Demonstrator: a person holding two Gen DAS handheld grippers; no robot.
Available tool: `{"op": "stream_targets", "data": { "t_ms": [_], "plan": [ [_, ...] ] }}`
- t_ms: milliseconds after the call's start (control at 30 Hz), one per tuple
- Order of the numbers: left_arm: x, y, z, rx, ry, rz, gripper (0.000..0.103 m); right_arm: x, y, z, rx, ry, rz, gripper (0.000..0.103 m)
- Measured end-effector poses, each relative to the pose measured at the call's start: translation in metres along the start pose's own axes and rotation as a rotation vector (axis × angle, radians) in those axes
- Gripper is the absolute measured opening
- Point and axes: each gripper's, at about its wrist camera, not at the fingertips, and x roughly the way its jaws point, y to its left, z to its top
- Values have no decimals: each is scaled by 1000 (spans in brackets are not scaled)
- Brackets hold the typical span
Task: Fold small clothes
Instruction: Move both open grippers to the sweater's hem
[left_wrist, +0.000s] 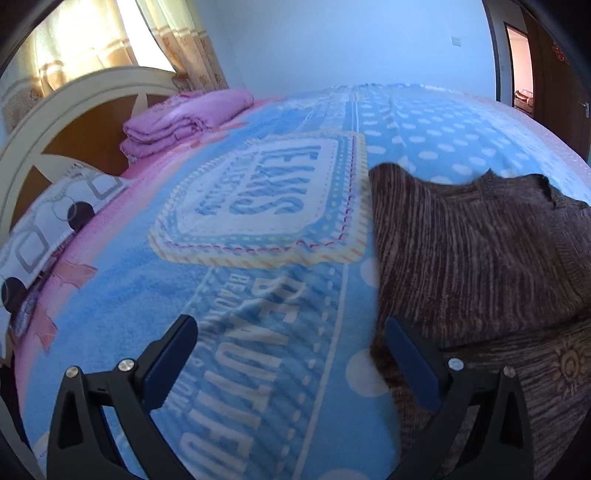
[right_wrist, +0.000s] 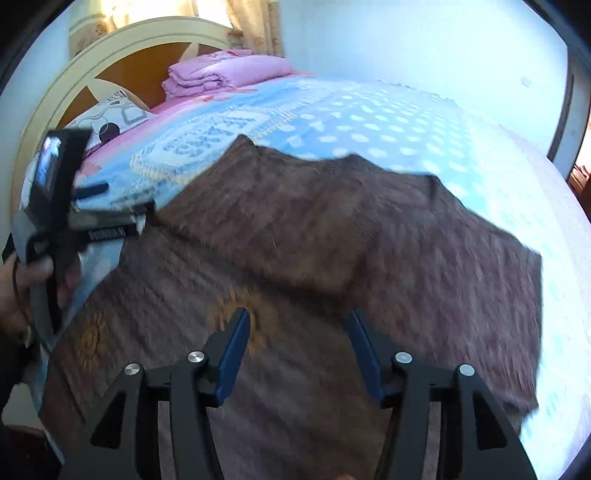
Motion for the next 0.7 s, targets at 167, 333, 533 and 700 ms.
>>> {"op": "stream_targets", "data": {
  "t_ms": [167,333,533,700],
  "plan": [
    [-38,-6,-5,3,-37,-67,103,-22,-14,-30,42,-4,-45,58],
    [-66,-14,-18,28,-49,-127,103,-42,-18,-52,90,-23,-58,63],
    [-76,-12,-43,42,-32,-142,103,-61,-20,-84,130,-22,-72,64],
    [-83,-8,-64,47,-6,-151,103,-67,-18,-106,140,3,-93,64]
  ]
}}
